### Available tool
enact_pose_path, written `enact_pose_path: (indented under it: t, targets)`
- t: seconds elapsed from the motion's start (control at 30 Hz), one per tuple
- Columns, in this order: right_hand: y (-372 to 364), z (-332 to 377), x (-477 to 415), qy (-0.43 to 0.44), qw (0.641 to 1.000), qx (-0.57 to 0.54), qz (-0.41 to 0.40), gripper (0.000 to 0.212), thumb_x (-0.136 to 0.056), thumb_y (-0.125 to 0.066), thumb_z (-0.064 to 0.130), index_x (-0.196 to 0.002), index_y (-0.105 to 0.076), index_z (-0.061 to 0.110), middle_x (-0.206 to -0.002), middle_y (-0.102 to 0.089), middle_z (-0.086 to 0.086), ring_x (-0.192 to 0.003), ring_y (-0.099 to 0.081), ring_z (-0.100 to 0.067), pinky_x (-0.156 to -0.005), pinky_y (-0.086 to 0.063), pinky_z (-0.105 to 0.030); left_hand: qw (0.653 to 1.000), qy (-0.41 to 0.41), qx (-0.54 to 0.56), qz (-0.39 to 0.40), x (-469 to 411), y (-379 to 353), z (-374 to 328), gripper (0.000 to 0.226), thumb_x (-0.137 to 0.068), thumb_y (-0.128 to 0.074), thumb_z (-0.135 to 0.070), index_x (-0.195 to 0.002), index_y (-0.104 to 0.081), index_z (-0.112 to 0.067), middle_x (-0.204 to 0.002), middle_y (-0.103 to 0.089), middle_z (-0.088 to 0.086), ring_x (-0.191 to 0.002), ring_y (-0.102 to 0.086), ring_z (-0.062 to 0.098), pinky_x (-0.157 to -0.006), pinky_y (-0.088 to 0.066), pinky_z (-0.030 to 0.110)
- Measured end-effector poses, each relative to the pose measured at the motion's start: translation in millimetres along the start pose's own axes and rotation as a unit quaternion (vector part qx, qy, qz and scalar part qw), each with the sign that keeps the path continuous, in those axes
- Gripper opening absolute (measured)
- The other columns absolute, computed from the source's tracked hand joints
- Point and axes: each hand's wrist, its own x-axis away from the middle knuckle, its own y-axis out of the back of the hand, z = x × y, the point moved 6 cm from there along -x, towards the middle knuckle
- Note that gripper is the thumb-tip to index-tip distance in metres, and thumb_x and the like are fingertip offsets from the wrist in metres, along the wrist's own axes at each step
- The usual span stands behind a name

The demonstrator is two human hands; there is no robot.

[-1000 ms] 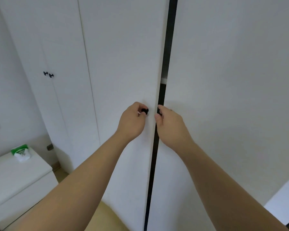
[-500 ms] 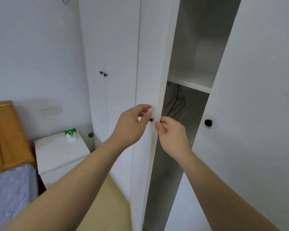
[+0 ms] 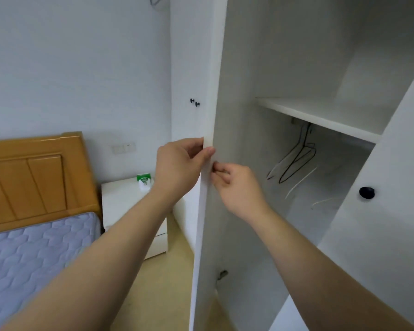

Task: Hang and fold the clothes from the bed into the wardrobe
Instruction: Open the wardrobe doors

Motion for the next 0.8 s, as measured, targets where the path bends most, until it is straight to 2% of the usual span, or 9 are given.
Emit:
enact_pose_path:
  t: [0.07,0.13,0.23,0.3,0.4,0.53,0.67,0.8]
  targets:
    - [-20,9,-12,0.004,1.0,-0.003,0.031,0.031,-0.101,-0.059,0.018,-0.129,-0.067,0.011,-0.124,-0.072,0.0,-0.114,-0.066,-0.006,-0.093,-0.047,-0.016,1.0,0.024,0.017,-0.005,-12,20,17,0.014,-0.09,-0.075,-0.029,-0.101,-0.081,-0.022,-0.087,-0.078,-0.013,-0.085,-0.073,0.001,-0.089,-0.057,0.034]
    - [-41,20,-28,0.018,0.998,0.024,0.048,0.032,-0.102,-0.055,0.021,-0.132,-0.066,0.013,-0.125,-0.072,0.0,-0.118,-0.064,-0.013,-0.097,-0.047,-0.022,0.998,0.05,0.033,-0.012,-25,38,39,0.02,-0.089,-0.076,-0.031,-0.107,-0.08,-0.021,-0.094,-0.079,-0.011,-0.088,-0.075,0.006,-0.091,-0.059,0.038]
    - [-73,36,-54,0.022,0.996,0.058,0.066,0.034,-0.104,-0.048,0.023,-0.134,-0.064,0.016,-0.123,-0.072,-0.003,-0.108,-0.066,-0.021,-0.094,-0.051,-0.03,0.996,0.068,0.046,-0.043,-47,63,70,0.03,-0.087,-0.077,-0.037,-0.111,-0.079,-0.021,-0.095,-0.079,-0.009,-0.087,-0.076,0.011,-0.089,-0.06,0.04]
    - [-93,44,-71,0.02,0.995,0.072,0.07,0.035,-0.104,-0.046,0.023,-0.134,-0.063,0.015,-0.12,-0.071,-0.006,-0.101,-0.066,-0.024,-0.086,-0.051,-0.029,0.994,0.076,0.051,-0.055,-64,75,87,0.026,-0.089,-0.076,-0.035,-0.11,-0.079,-0.021,-0.092,-0.079,-0.01,-0.087,-0.075,0.005,-0.092,-0.059,0.036]
    - [-120,50,-97,0.012,0.992,0.089,0.083,0.038,-0.105,-0.042,0.022,-0.139,-0.06,0.017,-0.121,-0.069,-0.008,-0.104,-0.065,-0.028,-0.08,-0.046,-0.027,0.993,0.084,0.064,-0.059,-90,86,112,0.02,-0.091,-0.074,-0.033,-0.108,-0.079,-0.023,-0.091,-0.079,-0.012,-0.088,-0.074,0.004,-0.092,-0.058,0.036]
    - [-141,50,-122,-0.002,0.991,0.105,0.086,0.038,-0.106,-0.039,0.022,-0.139,-0.057,0.013,-0.117,-0.069,-0.009,-0.1,-0.065,-0.03,-0.086,-0.052,-0.035,0.99,0.088,0.087,-0.066,-117,91,140,0.025,-0.09,-0.075,-0.033,-0.112,-0.078,-0.02,-0.096,-0.079,-0.009,-0.093,-0.074,0.006,-0.094,-0.057,0.036]
    - [-156,46,-139,-0.009,0.991,0.101,0.088,0.043,-0.108,-0.038,0.028,-0.15,-0.048,0.022,-0.133,-0.065,-0.008,-0.116,-0.062,-0.027,-0.093,-0.046,-0.029,0.989,0.084,0.093,-0.076,-134,92,157,0.028,-0.088,-0.075,-0.037,-0.111,-0.078,-0.021,-0.097,-0.079,-0.008,-0.095,-0.074,0.006,-0.096,-0.056,0.036]
    - [-169,40,-151,-0.027,0.993,0.074,0.088,0.047,-0.109,-0.038,0.03,-0.156,-0.037,0.026,-0.155,-0.047,0.0,-0.138,-0.048,-0.02,-0.098,-0.035,-0.019,0.989,0.094,0.069,-0.092,-141,96,167,0.024,-0.089,-0.075,-0.034,-0.11,-0.079,-0.023,-0.097,-0.078,-0.011,-0.093,-0.071,-0.003,-0.095,-0.055,0.028]
